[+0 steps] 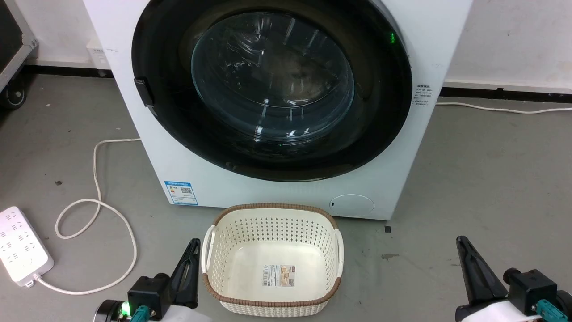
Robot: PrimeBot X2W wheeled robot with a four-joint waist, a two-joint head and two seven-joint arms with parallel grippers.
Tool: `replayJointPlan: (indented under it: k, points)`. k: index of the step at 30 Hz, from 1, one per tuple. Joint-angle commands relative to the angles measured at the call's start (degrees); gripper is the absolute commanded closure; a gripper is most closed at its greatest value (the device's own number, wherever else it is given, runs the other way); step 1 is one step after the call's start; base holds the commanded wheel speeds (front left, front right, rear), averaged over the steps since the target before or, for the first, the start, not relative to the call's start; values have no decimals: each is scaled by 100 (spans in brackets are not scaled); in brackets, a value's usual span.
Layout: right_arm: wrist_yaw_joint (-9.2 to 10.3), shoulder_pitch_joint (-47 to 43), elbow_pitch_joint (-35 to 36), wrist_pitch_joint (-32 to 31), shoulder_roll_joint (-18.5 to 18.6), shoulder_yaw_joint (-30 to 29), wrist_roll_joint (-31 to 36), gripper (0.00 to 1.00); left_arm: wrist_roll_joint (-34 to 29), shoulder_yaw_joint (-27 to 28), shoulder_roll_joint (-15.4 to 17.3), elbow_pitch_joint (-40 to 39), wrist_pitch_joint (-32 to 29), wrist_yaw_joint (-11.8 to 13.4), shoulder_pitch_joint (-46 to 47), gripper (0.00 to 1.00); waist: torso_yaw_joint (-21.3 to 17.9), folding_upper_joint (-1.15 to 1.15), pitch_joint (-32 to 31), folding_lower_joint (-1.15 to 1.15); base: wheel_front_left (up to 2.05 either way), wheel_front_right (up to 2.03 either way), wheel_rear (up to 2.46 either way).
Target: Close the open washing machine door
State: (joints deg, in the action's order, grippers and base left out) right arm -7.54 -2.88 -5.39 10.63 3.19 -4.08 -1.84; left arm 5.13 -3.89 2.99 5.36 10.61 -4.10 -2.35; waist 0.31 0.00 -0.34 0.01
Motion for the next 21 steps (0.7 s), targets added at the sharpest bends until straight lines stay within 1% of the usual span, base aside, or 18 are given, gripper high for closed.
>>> replayJointPlan:
  k: [1, 21]
  points:
    - [2, 73, 48, -24, -9, 17, 49, 100, -42, 28, -1, -33, -26, 43, 56, 100, 0, 0, 0, 0, 0, 0, 0]
    - [2, 121, 159, -259, -14, 105, 80, 100, -149, 110, -3, -147, -260, 126, 97, 100, -7, 0, 8, 0, 0, 0, 0]
